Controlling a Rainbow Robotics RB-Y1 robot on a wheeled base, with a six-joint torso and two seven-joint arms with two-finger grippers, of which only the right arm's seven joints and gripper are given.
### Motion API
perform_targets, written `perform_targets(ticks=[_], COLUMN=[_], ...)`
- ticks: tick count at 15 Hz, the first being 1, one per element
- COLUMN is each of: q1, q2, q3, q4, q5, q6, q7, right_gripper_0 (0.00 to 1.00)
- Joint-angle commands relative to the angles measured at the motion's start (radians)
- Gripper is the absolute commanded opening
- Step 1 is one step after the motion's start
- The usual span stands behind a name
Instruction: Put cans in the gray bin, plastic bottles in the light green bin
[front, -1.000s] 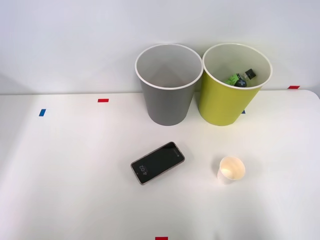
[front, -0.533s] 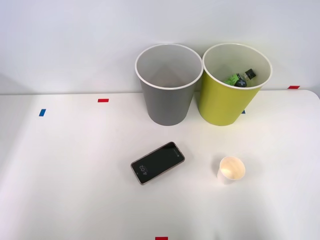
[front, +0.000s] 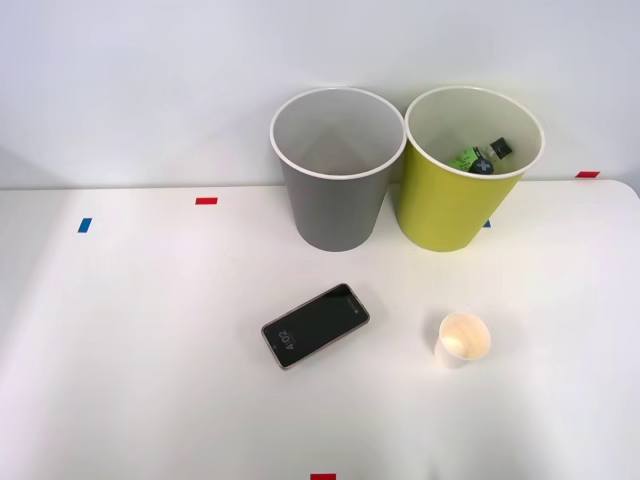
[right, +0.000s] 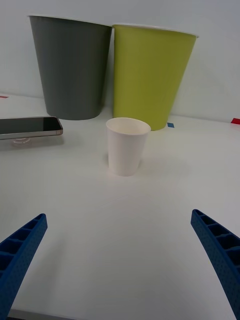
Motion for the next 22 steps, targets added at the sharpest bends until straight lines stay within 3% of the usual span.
perform_targets(ticks=[1, 22], q1=[0.0, 0.0], q2=[0.0, 0.0], q3=[0.0, 0.0], q4=[0.0, 0.0], q5=[0.0, 0.0], q6=[0.0, 0.0], q7=[0.0, 0.0], right_gripper_0=[1.0, 1.0])
